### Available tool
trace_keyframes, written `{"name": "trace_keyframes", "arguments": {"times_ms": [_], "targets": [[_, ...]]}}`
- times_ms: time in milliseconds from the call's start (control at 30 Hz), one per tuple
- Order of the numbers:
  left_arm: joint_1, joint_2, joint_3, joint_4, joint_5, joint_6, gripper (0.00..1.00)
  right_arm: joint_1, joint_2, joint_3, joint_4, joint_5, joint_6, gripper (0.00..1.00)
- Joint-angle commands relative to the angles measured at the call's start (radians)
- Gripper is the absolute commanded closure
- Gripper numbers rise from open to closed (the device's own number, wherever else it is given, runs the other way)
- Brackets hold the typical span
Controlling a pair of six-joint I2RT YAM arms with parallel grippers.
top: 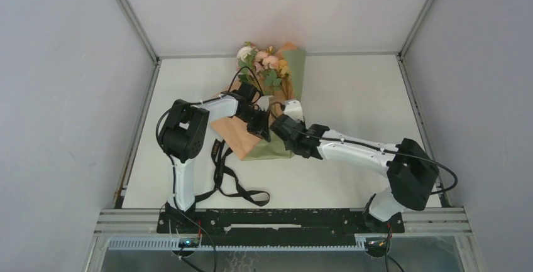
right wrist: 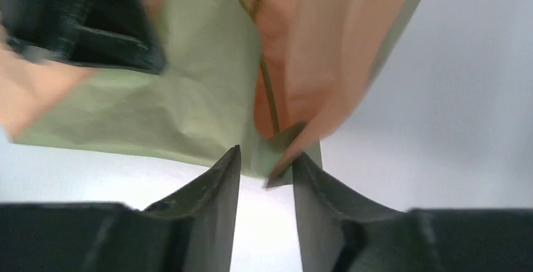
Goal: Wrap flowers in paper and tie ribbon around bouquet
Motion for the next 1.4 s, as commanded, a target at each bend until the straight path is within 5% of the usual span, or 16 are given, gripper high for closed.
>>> {"name": "trace_keyframes", "arguments": {"times_ms": [0,133,167,200,500,733,867,933,1167,1367], "targets": [[0.006,0.022,-0.002,0.029,-0.112,0.019,1.00,-0.076,-0.127,-0.189,0.042,-0.099,0.255,0.45],[0.006,0.018,-0.009,0.037,-0.096,0.017,1.00,-0.158,-0.261,-0.441,0.278,-0.238,0.453,0.23],[0.006,0.016,-0.011,0.040,-0.093,0.016,1.00,-0.171,-0.295,-0.495,0.363,-0.263,0.481,0.06],[0.006,0.014,-0.014,0.042,-0.090,0.016,1.00,-0.176,-0.321,-0.539,0.421,-0.274,0.502,0.01],[0.006,0.003,-0.016,0.050,-0.079,0.017,1.00,-0.223,-0.234,-0.599,0.610,-0.236,0.588,0.02],[0.006,-0.008,-0.014,0.047,-0.086,0.020,1.00,-0.222,-0.148,-0.536,0.479,-0.081,0.603,0.24],[0.007,-0.010,-0.006,0.043,-0.105,0.028,1.00,-0.215,-0.149,-0.525,0.451,-0.035,0.558,0.64],[0.007,-0.007,0.014,0.030,-0.120,0.044,1.00,-0.190,-0.145,-0.497,0.431,0.000,0.497,0.76],[0.007,0.025,0.049,0.004,-0.130,0.043,1.00,-0.077,-0.021,-0.231,0.133,0.220,0.342,0.98],[0.009,0.044,0.053,0.000,-0.135,0.033,1.00,0.039,0.060,-0.078,0.090,0.333,0.049,1.00]]}}
